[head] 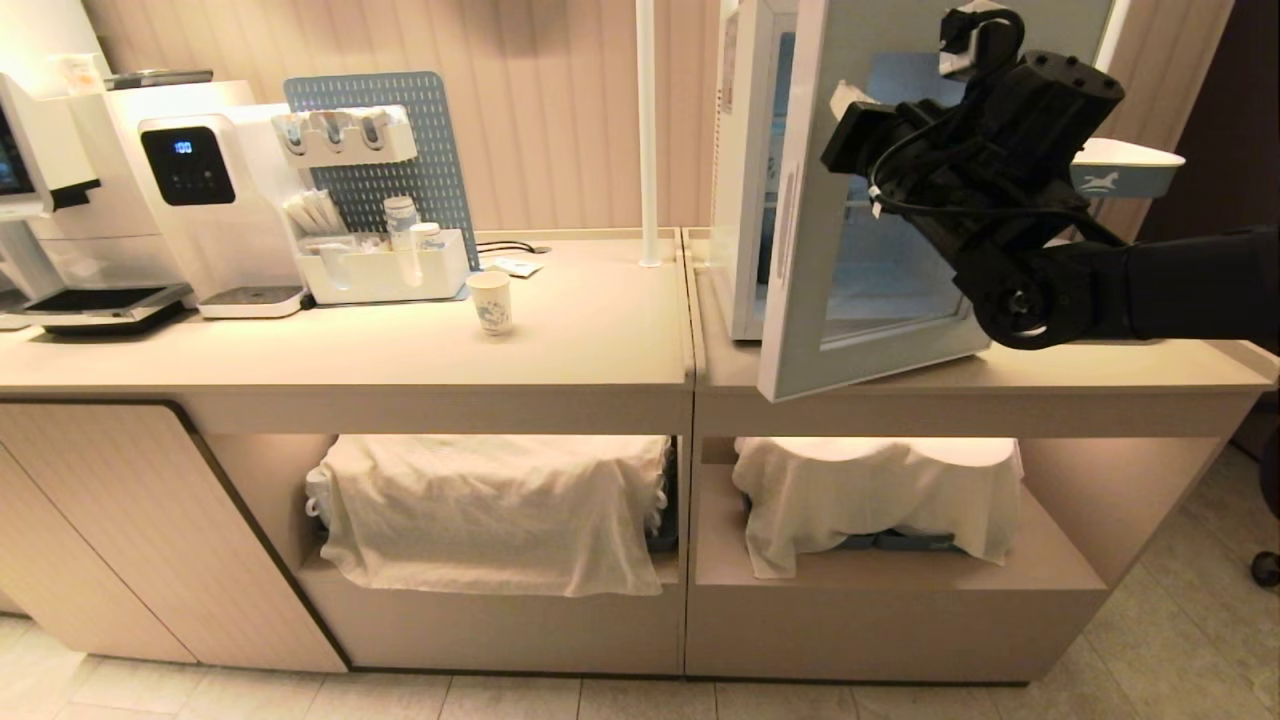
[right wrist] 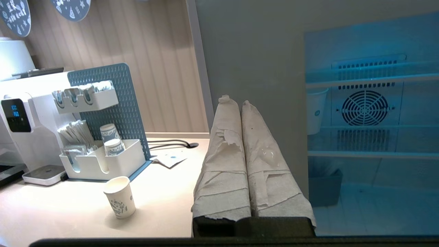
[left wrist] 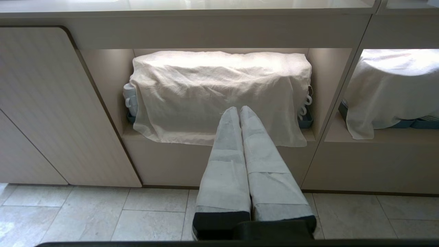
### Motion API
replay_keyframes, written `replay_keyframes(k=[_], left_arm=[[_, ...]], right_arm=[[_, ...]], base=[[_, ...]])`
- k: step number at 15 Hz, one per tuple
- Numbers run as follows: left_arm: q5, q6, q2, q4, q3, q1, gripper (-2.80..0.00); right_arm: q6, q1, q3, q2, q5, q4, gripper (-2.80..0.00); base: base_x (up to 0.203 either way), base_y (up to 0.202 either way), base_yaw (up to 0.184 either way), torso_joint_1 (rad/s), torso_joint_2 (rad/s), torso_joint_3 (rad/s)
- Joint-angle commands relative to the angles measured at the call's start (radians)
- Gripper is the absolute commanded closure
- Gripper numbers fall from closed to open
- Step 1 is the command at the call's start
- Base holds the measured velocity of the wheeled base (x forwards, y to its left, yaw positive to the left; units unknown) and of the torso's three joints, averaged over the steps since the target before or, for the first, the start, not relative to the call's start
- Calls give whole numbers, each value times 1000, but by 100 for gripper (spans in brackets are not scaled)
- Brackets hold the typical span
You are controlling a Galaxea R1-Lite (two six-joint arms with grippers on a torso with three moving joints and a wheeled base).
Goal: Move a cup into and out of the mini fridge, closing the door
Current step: Close the freezer door
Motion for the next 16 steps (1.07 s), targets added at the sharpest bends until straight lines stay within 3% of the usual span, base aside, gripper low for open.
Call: replay_keyframes(k=[1, 4, 6, 11, 16], left_arm=[[0, 0, 0, 0, 1, 0, 0], [0, 0, 0, 0, 1, 0, 0], [0, 0, 0, 0, 2, 0, 0], [0, 0, 0, 0, 2, 0, 0], [0, 0, 0, 0, 1, 0, 0]], right_arm=[[0, 1, -9, 20, -1, -5, 0], [-8, 1, -77, 61, -3, -3, 0], [-67, 1, -118, 106, -44, -22, 0], [-75, 1, -135, 215, -80, -25, 0], [-64, -1, -164, 295, -89, 163, 0]], base=[[0, 0, 0, 0, 0, 0], [0, 0, 0, 0, 0, 0], [0, 0, 0, 0, 0, 0], [0, 0, 0, 0, 0, 0], [0, 0, 0, 0, 0, 0]])
